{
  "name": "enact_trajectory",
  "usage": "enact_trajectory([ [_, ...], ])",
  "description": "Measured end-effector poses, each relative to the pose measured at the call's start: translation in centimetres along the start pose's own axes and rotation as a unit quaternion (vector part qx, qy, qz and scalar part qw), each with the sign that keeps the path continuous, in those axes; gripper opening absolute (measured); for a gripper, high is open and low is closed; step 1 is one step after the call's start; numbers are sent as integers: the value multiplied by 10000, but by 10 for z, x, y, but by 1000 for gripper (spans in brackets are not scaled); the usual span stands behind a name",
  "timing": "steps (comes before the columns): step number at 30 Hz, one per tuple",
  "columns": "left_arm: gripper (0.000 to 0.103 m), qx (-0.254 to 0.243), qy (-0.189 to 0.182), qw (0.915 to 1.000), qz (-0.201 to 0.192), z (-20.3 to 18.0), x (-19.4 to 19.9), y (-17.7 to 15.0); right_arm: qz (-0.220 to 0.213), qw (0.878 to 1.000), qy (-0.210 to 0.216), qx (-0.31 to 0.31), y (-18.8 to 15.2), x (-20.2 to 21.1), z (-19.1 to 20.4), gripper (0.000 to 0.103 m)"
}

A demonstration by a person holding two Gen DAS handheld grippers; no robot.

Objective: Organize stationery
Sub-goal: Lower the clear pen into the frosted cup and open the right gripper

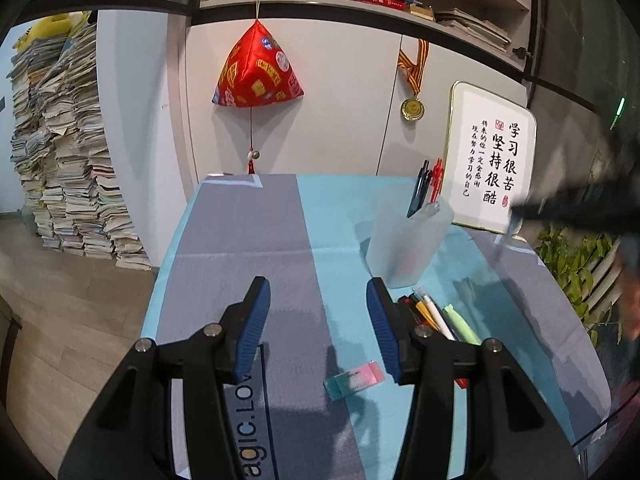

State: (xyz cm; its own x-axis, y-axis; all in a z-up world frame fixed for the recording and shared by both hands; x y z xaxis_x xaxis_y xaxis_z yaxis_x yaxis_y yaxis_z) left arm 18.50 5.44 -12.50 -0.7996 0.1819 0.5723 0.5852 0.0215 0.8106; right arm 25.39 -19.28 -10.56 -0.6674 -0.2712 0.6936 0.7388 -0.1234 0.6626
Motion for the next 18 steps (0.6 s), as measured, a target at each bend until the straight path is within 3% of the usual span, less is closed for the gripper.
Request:
enact_trajectory([
  [6,48,-2,41,10000,58,1,2,-4,-700,9966,124,419,32,27,36,17],
  [13,48,-20,128,9999,60,6,0,-5,-984,9929,-15,672,52,32,63,17],
  [18,48,59,37,9998,189,4,-7,-7,-894,9934,-64,715,52,21,68,17],
])
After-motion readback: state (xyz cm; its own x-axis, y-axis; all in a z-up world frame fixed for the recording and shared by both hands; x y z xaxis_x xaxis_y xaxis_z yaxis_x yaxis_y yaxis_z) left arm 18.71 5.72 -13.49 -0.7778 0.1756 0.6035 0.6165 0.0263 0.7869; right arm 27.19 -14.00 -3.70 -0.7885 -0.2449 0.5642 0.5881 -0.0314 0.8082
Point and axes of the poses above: each gripper's, at about its wrist camera, not at the fingertips, and x roughly against the way its jaws point, z to its left, y to its top, the point moved 1 cm from there along -x, roughly the way its jaws point, and after that the axes turned 4 degrees about x, right-handed, at the moved point
